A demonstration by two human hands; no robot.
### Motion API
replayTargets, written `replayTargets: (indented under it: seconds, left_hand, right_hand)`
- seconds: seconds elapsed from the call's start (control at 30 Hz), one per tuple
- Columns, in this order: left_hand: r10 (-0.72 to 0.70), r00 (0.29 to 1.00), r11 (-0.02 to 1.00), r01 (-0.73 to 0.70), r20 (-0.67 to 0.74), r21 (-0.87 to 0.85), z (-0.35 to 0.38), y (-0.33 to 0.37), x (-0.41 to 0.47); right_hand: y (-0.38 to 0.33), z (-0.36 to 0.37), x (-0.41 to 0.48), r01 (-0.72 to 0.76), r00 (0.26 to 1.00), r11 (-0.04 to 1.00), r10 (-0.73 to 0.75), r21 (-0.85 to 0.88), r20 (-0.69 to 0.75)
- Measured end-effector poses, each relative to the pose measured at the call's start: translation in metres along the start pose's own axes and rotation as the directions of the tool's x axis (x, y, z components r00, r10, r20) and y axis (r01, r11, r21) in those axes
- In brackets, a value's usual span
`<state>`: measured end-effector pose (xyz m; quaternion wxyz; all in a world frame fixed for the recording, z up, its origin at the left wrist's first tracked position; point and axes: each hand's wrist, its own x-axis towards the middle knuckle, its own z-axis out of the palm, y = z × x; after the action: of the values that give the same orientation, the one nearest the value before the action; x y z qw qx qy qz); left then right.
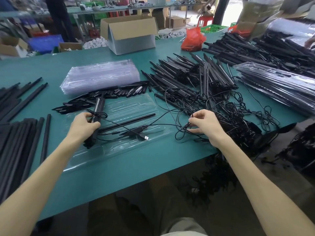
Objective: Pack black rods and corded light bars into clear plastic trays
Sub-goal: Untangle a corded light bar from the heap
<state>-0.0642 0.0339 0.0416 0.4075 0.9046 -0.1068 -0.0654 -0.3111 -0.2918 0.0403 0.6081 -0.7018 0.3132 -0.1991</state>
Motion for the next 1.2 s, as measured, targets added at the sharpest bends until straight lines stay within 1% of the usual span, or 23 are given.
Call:
replayTargets:
  seconds: [0.1, 0.17, 0.23, 0.27, 0.33, 0.4, 0.43, 0.5, 0.57, 0.7, 0.77, 0.83, 0.9, 0.97, 1.03, 1.13, 1.2]
  left_hand:
    - [0.022, 1.000, 0.999, -0.022, 0.011, 0.048, 0.005, 0.000, -0.006]
    - [0.054, 0.998, 0.985, -0.052, -0.008, 0.165, 0.007, 0.004, -0.011]
    - [0.042, 0.999, 0.952, -0.032, -0.028, 0.303, 0.006, 0.007, -0.013]
    - [0.025, 0.999, 0.950, -0.018, -0.020, 0.311, 0.004, 0.008, -0.012]
    - [0.018, 0.999, 0.980, -0.023, 0.031, 0.198, 0.000, 0.009, -0.009]
    - [0.063, 0.996, 0.995, -0.068, 0.070, 0.067, -0.001, 0.011, -0.006]
    - [0.093, 0.993, 0.995, -0.096, 0.066, 0.038, -0.001, 0.012, -0.005]
    - [0.149, 0.988, 0.989, -0.149, 0.036, -0.001, 0.000, 0.016, -0.006]
    - [0.191, 0.981, 0.978, -0.190, 0.010, -0.089, 0.002, 0.021, -0.009]
    - [0.291, 0.952, 0.917, -0.305, -0.093, -0.256, 0.006, 0.036, -0.012]
    - [0.304, 0.945, 0.891, -0.326, -0.118, -0.317, 0.005, 0.041, -0.010]
    - [0.306, 0.944, 0.881, -0.331, -0.126, -0.338, 0.000, 0.041, -0.008]
    - [0.290, 0.943, 0.879, -0.330, -0.164, -0.343, -0.008, 0.036, -0.005]
    - [0.233, 0.947, 0.879, -0.303, -0.222, -0.368, -0.017, 0.027, -0.003]
    - [0.159, 0.956, 0.898, -0.244, -0.247, -0.367, -0.024, 0.016, 0.000]
    - [0.081, 0.975, 0.958, -0.134, -0.208, -0.252, -0.030, -0.002, 0.000]
    - [0.041, 0.982, 0.976, -0.079, -0.184, -0.202, -0.034, -0.008, -0.005]
  right_hand:
    - [0.003, 0.001, 0.001, 0.007, 1.000, 1.000, -0.007, 0.029, 0.004]
    - [0.007, 0.001, 0.001, 0.021, 1.000, 1.000, -0.021, 0.003, 0.001]
    - [0.010, 0.001, 0.000, 0.038, 0.999, 0.999, -0.038, -0.012, -0.001]
    - [0.012, 0.001, 0.000, 0.046, 0.999, 0.999, -0.046, -0.021, 0.003]
    - [0.014, 0.003, 0.000, 0.055, 0.998, 0.997, -0.054, -0.050, 0.020]
    - [0.018, 0.004, 0.000, 0.066, 0.998, 0.994, -0.064, -0.082, 0.029]
    - [0.020, 0.004, 0.000, 0.073, 0.997, 0.992, -0.070, -0.099, 0.029]
    - [0.024, 0.005, 0.000, 0.081, 0.997, 0.988, -0.078, -0.134, 0.024]
    - [0.029, 0.005, -0.001, 0.088, 0.996, 0.985, -0.087, -0.150, 0.015]
    - [0.034, 0.006, -0.001, 0.106, 0.994, 0.981, -0.107, -0.161, 0.005]
    - [0.035, 0.006, -0.001, 0.110, 0.994, 0.979, -0.111, -0.172, 0.002]
    - [0.037, 0.005, 0.000, 0.113, 0.993, 0.977, -0.115, -0.178, 0.000]
    - [0.039, 0.004, 0.002, 0.117, 0.993, 0.978, -0.119, -0.171, 0.000]
    - [0.041, 0.003, 0.002, 0.122, 0.992, 0.979, -0.124, -0.163, 0.002]
    - [0.043, 0.003, 0.003, 0.132, 0.991, 0.977, -0.132, -0.166, 0.006]
    - [0.044, 0.004, 0.004, 0.145, 0.989, 0.978, -0.144, -0.147, 0.018]
    - [0.044, 0.005, 0.004, 0.159, 0.987, 0.976, -0.157, -0.150, 0.023]
